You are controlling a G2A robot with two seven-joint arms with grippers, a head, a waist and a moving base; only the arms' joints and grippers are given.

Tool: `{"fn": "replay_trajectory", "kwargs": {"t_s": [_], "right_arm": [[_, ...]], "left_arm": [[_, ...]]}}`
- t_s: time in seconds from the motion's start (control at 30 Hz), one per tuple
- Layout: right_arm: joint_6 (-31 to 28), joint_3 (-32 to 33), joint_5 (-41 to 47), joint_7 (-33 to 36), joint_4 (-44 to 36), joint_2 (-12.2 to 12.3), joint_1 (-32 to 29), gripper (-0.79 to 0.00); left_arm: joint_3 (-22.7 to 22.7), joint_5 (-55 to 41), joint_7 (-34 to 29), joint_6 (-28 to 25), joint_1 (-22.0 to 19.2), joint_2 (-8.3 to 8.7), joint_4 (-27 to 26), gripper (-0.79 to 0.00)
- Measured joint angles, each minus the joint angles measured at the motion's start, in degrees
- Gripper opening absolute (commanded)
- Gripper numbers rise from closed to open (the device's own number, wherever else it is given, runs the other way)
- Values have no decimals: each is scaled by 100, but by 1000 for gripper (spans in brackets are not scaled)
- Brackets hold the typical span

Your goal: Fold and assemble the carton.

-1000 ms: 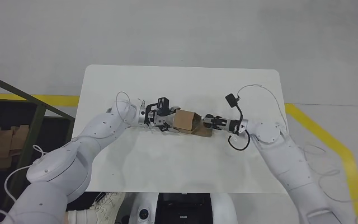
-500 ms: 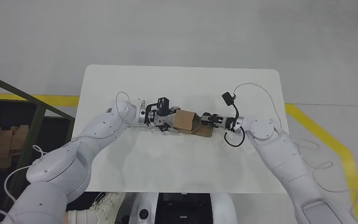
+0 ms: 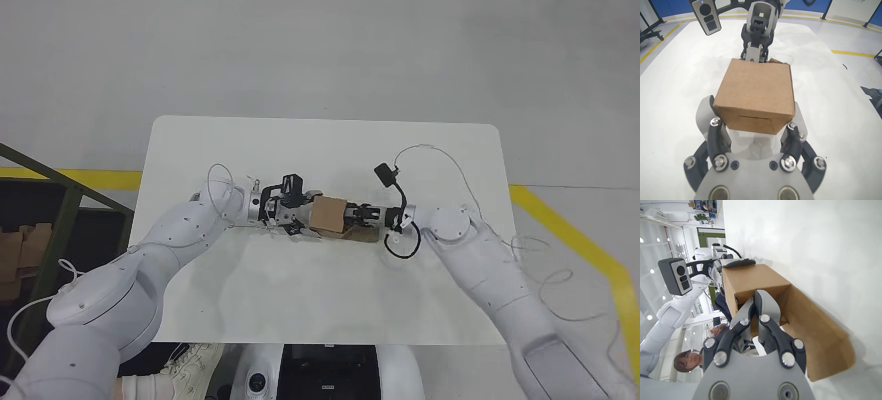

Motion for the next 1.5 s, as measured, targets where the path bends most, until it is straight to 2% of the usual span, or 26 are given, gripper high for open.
{"fn": "replay_trajectory", "kwargs": {"t_s": [0.23, 0.4, 0.6, 0.8, 0.93, 1.1, 1.27, 1.5], "right_arm": [[-228, -227, 242, 76, 532, -197, 265, -785], [-471, -98, 369, 151, 747, -181, 267, -785], [-650, 344, 435, 143, 677, 5, 41, -785], [-547, 905, 263, 92, 215, 269, -334, -785], [-99, 1205, -83, 468, -396, 466, -661, -785], [337, 1318, -219, 700, -1041, 565, -990, -785], [501, 1082, -166, 650, -1121, 500, -996, -785], [277, 535, 149, 523, -475, 247, -546, -785]], "left_arm": [[-14, 0, -4, -4, -2, 6, 10, -132], [-22, 0, -14, -14, 1, 9, 12, -129], [-31, 0, -22, -22, 6, 13, 2, -135], [-44, -16, -38, -37, 3, 16, 6, -132], [-57, -15, -37, -37, 0, 17, 27, -145], [-69, -34, -54, -53, 6, 14, 32, -148], [-82, -35, -49, -49, 7, 14, 27, -145], [-89, -22, -54, -54, 11, 18, 14, -142]]}}
